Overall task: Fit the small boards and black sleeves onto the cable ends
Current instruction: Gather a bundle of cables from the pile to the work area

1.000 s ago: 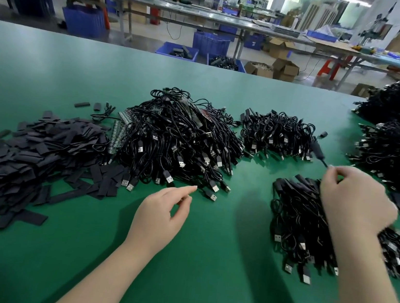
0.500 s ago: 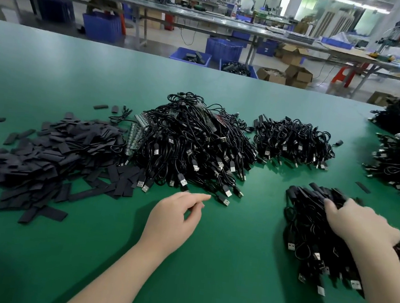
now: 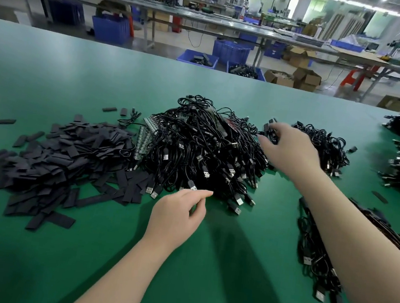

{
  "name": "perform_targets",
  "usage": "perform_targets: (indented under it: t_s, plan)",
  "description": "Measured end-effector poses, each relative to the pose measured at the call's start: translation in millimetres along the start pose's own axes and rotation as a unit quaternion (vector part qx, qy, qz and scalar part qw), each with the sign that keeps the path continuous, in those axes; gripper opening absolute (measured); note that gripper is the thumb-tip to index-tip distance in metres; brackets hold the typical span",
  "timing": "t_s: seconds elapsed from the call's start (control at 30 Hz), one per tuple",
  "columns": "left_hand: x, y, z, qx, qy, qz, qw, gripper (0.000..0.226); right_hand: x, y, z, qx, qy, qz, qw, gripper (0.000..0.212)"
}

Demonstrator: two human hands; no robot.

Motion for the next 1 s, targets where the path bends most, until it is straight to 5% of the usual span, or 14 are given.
perform_targets:
  t_s: [0.17, 0.33, 0.57, 0.8, 1.0]
  plan:
    - [-2, -11, -6, 0.024, -0.014, 0.029, 0.999, 0.026, -53, -41, -30, -0.060, -0.041, 0.046, 0.996, 0.039]
    - [-4, -15, -7, 0.024, -0.011, 0.038, 0.999, 0.026, -86, -46, -67, -0.021, -0.128, 0.058, 0.990, 0.050]
    - [-6, -15, -10, 0.031, -0.017, 0.043, 0.998, 0.025, -110, -40, -74, -0.030, -0.065, 0.069, 0.995, 0.025]
    - [-7, -16, -13, 0.010, -0.024, 0.043, 0.999, 0.027, -129, -14, -53, -0.061, 0.030, -0.003, 0.998, 0.030]
    - [-7, -19, -15, 0.006, -0.024, 0.042, 0.999, 0.027, -136, 28, 21, -0.277, 0.171, -0.146, 0.934, 0.018]
Point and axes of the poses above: each hand's wrist, its own x-axis away from the middle knuckle, its own z-axis out of the back of the hand, y = z × x, the point moved 7 cm from there along -x, towards the middle knuckle, and after that the axes turned 4 degrees about x, right-handed, at the moved point
